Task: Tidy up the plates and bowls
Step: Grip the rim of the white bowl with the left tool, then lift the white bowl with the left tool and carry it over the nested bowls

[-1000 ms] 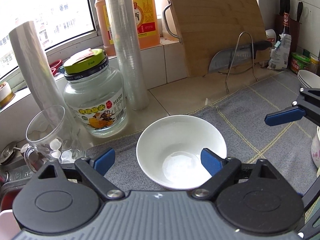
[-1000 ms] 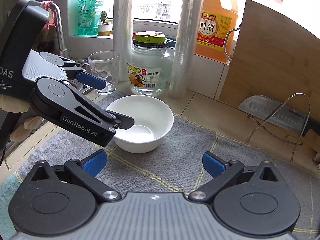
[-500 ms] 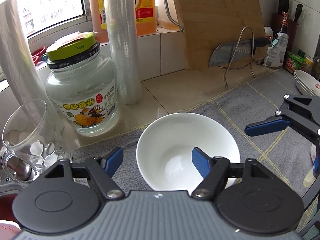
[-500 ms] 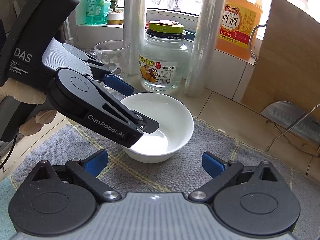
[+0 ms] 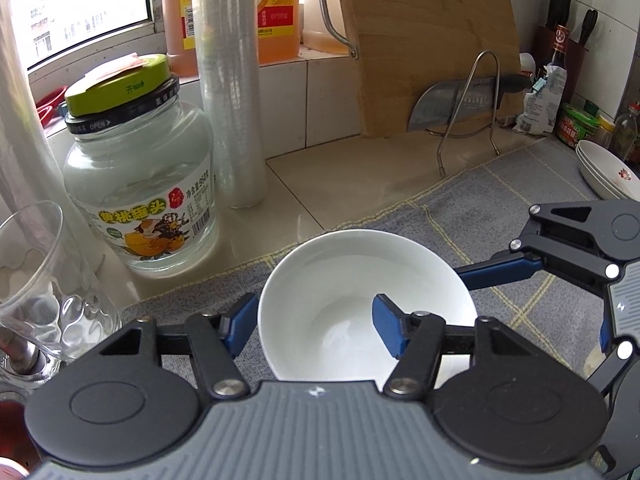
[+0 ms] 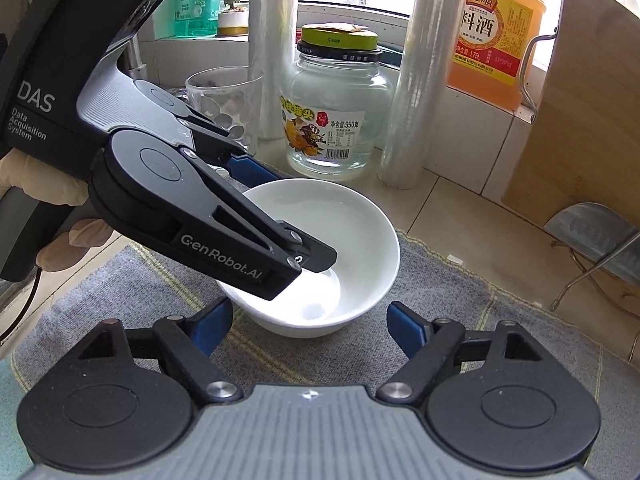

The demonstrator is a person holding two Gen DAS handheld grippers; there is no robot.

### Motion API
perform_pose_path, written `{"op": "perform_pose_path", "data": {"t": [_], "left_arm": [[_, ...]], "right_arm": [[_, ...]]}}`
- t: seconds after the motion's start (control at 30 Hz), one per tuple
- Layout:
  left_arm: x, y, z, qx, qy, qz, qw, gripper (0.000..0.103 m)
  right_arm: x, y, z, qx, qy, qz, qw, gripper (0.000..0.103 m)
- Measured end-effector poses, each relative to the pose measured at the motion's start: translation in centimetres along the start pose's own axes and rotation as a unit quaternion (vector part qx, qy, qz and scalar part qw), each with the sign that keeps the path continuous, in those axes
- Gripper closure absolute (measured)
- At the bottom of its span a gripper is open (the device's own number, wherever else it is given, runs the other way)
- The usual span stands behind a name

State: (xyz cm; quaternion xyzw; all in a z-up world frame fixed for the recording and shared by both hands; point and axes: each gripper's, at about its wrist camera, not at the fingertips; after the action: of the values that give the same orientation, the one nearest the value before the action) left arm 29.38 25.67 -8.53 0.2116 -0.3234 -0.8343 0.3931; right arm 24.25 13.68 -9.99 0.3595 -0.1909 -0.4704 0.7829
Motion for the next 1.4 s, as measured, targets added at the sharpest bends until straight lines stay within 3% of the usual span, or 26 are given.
{"op": "perform_pose_path", "data": {"t": [0.17, 0.3, 0.87, 1.4], "left_arm": [[0.1, 0.1, -0.1, 0.000, -0.005, 0.000, 1.0000, 0.046], [0.0, 0.2, -0.2, 0.000, -0.006, -0.001, 1.0000, 0.046], [0.5, 0.1, 0.2, -0.002, -0.007, -0.003, 1.0000, 0.046], [3.0, 0.1, 3.2, 0.004, 0.000, -0.006, 1.0000, 0.046]], "right_arm": [[0.0, 0.1, -0.1, 0.001, 0.006, 0.003, 1.000, 0.016], [0.1, 0.1, -0.2, 0.000, 0.010, 0.002, 1.000, 0.020], [-0.3, 0.3, 0.2, -0.002, 0.008, 0.010, 1.000, 0.020], [-0.5, -0.1, 3.9, 0.000, 0.025, 0.011, 1.000, 0.020]]}}
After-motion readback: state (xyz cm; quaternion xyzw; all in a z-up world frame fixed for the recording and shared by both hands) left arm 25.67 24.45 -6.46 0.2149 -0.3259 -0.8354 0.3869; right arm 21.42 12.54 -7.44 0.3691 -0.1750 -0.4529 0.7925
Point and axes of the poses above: each gripper's, at about its wrist camera, not at the fingertips, and z roughly against the way its jaws point, x to its right, y to its top, and after that the axes turned 11 degrees about -z, right-handed
